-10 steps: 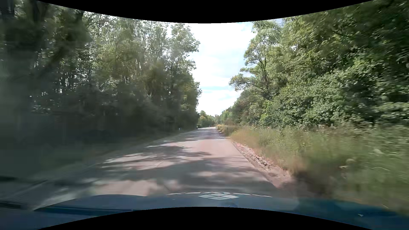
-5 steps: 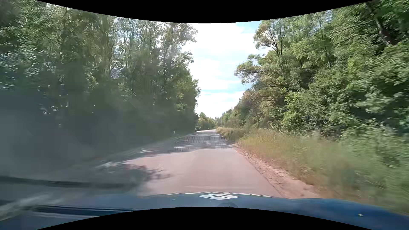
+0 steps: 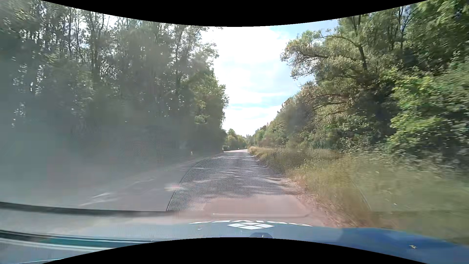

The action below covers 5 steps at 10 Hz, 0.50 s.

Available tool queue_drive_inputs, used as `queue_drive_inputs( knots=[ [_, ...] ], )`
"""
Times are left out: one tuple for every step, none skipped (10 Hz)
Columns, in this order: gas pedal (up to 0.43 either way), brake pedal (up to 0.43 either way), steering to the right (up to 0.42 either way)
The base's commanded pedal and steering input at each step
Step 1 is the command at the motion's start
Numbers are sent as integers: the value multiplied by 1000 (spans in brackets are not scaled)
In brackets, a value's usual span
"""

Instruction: Follow the waypoints while adhering to traffic rules and regulations

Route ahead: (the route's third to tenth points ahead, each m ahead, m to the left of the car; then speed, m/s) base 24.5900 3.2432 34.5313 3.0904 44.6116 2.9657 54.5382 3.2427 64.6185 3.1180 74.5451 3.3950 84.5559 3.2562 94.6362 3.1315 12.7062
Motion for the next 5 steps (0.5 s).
queue_drive_inputs(
  knots=[
    [189,0,-4],
    [189,0,-4],
    [189,0,-4],
    [189,0,-5],
    [189,0,-4]
  ],
)
